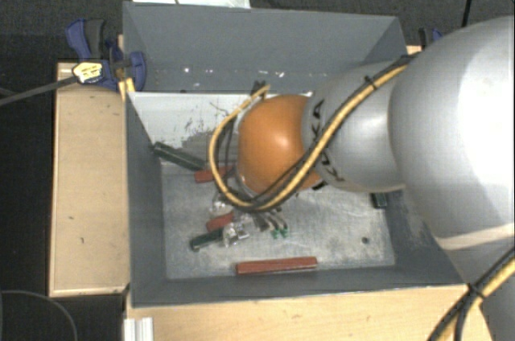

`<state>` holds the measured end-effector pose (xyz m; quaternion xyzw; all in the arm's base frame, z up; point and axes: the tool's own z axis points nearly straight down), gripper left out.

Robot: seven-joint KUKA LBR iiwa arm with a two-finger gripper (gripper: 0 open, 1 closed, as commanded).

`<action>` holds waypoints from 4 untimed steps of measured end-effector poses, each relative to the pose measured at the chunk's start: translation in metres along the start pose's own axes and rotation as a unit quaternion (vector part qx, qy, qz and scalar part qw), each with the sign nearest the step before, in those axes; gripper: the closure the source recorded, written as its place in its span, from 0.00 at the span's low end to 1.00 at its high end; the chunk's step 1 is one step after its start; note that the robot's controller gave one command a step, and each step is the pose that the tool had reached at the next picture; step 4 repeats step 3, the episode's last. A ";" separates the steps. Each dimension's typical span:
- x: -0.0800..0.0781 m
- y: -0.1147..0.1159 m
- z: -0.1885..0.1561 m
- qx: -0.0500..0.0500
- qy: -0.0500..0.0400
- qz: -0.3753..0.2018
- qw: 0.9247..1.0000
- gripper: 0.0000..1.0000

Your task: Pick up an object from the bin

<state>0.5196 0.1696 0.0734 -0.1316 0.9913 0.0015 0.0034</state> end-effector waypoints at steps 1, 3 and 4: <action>0.000 0.000 0.000 0.000 0.000 0.001 1.000 1.00; 0.013 -0.001 -0.149 0.001 0.002 0.000 1.000 1.00; 0.013 -0.001 -0.149 0.001 0.002 0.000 1.000 1.00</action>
Offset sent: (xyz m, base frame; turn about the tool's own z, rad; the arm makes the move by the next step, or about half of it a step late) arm -0.0136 -0.0051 0.1485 -0.0090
